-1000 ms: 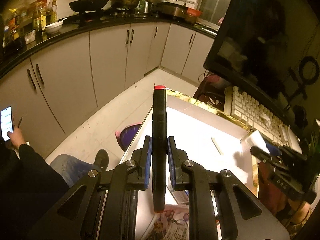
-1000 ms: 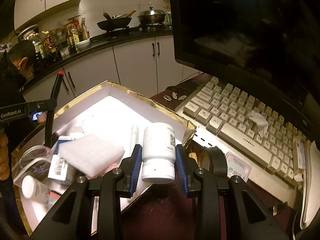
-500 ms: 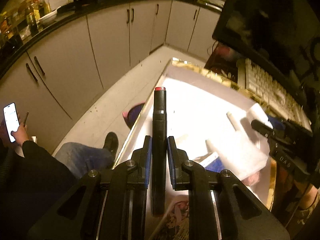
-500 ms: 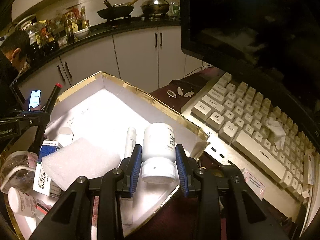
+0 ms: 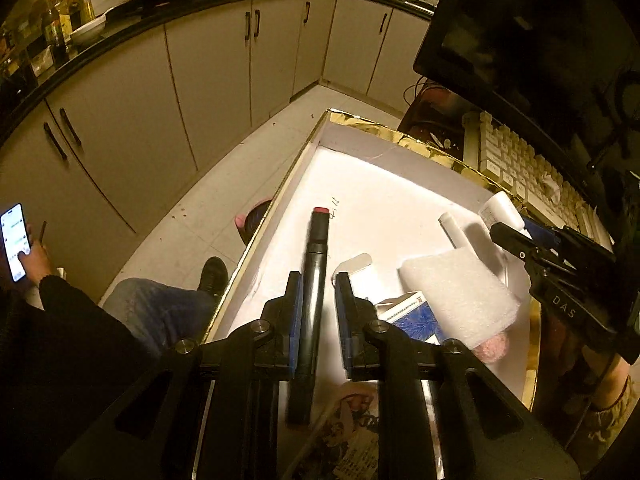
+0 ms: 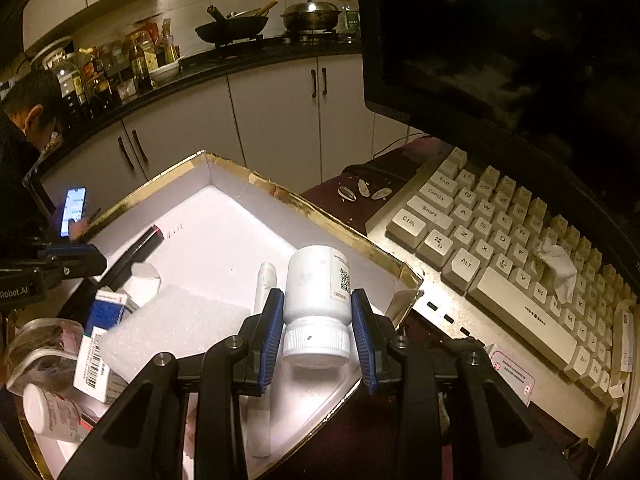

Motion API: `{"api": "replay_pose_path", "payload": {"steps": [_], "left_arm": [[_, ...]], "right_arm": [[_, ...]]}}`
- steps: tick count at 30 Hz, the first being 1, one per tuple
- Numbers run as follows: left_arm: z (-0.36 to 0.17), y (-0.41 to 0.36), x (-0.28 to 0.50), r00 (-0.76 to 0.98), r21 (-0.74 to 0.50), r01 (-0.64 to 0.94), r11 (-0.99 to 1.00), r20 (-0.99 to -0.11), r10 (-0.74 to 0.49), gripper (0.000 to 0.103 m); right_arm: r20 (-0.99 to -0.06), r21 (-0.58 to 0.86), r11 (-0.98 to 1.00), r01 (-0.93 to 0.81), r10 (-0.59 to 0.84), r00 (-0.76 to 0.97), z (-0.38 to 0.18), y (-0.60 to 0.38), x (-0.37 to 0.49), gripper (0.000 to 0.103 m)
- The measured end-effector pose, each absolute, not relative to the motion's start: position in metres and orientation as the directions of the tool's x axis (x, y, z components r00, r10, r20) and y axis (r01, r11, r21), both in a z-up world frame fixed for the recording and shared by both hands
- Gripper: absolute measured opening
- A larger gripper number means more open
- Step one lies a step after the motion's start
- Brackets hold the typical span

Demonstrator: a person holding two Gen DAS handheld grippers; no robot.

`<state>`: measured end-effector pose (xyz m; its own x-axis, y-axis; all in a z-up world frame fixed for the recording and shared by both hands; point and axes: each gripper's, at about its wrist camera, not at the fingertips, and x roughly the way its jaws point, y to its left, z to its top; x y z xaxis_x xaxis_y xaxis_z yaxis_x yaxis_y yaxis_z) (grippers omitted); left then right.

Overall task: Organize objects
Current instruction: 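Lower the marker and pill bottle into the tray and open both grippers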

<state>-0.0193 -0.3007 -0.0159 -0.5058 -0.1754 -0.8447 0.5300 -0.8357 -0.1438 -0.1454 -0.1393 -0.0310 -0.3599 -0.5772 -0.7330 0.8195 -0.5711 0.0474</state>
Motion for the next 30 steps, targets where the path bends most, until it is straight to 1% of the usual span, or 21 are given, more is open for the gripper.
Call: {"api": "replay_pose_path", "payload": {"steps": [4,5,6,7,9,10,11,12,15,16,17,19,20,22,23,25,30], "left_arm": [[-0.013,-0.302,-0.013,-0.52,-0.173,0.539,-0.825,-0.838,-0.164,0.024],[-0.012,-0.302,-0.012,-0.523,-0.18,0.542,-0.821,-0.836,-0.163,0.026],[-0.011,-0.302,-0.011,-0.526,-0.184,0.544,-0.818,-0.835,-0.162,0.027],[-0.009,-0.302,-0.009,-0.529,-0.187,0.546,-0.817,-0.833,-0.163,0.027],[-0.005,-0.301,-0.006,-0.536,-0.188,0.548,-0.815,-0.827,-0.169,0.028],[-0.003,-0.3,-0.004,-0.54,-0.189,0.547,-0.815,-0.824,-0.171,0.031],[0.0,-0.298,-0.003,-0.547,-0.192,0.546,-0.816,-0.819,-0.172,0.037],[0.003,-0.296,-0.002,-0.554,-0.197,0.544,-0.815,-0.815,-0.172,0.04],[0.01,-0.29,0.0,-0.568,-0.207,0.537,-0.818,-0.806,-0.168,0.045],[0.012,-0.287,0.0,-0.572,-0.208,0.532,-0.821,-0.803,-0.168,0.049],[0.015,-0.282,0.001,-0.577,-0.207,0.524,-0.826,-0.8,-0.165,0.05],[0.02,-0.274,0.0,-0.586,-0.203,0.503,-0.84,-0.794,-0.159,0.05],[0.023,-0.268,-0.001,-0.59,-0.198,0.49,-0.849,-0.792,-0.156,0.05],[0.03,-0.255,-0.004,-0.6,-0.189,0.464,-0.865,-0.786,-0.15,0.056],[0.033,-0.249,-0.006,-0.609,-0.191,0.445,-0.875,-0.781,-0.139,0.062],[0.037,-0.236,-0.011,-0.627,-0.207,0.406,-0.89,-0.772,-0.106,0.063],[0.038,-0.197,-0.04,-0.617,-0.222,0.324,-0.92,-0.786,-0.028,0.063]], "right_arm": [[-0.722,0.07,-0.557,0.827,-0.6,-0.343,-0.028,-0.139,-0.145,0.034],[-0.719,0.068,-0.558,0.827,-0.602,-0.347,-0.027,-0.138,-0.145,0.037],[-0.717,0.069,-0.559,0.826,-0.603,-0.348,-0.026,-0.138,-0.144,0.046],[-0.714,0.074,-0.56,0.825,-0.607,-0.348,-0.025,-0.137,-0.143,0.051],[-0.705,0.08,-0.564,0.822,-0.615,-0.354,-0.022,-0.133,-0.141,0.052],[-0.699,0.079,-0.567,0.82,-0.618,-0.36,-0.02,-0.131,-0.14,0.052],[-0.691,0.076,-0.571,0.817,-0.621,-0.369,-0.016,-0.127,-0.137,0.052],[-0.685,0.075,-0.572,0.817,-0.625,-0.374,-0.014,-0.123,-0.135,0.052],[-0.664,0.062,-0.576,0.815,-0.633,-0.398,-0.007,-0.109,-0.126,0.052],[-0.657,0.054,-0.577,0.815,-0.635,-0.406,-0.006,-0.104,-0.122,0.053],[-0.649,0.043,-0.579,0.814,-0.636,-0.418,-0.004,-0.096,-0.117,0.055],[-0.637,0.022,-0.58,0.814,-0.636,-0.436,-0.004,-0.083,-0.109,0.062],[-0.633,0.005,-0.584,0.812,-0.63,-0.449,-0.005,-0.075,-0.106,0.064],[-0.636,-0.024,-0.599,0.8,-0.609,-0.475,-0.007,-0.059,-0.104,0.066],[-0.641,-0.027,-0.609,0.793,-0.598,-0.482,-0.008,-0.049,-0.104,0.066],[-0.654,-0.021,-0.632,0.775,-0.578,-0.489,-0.011,-0.034,-0.108,0.07],[-0.687,0.007,-0.729,0.685,-0.502,-0.526,-0.024,0.004,-0.128,0.071]]}}
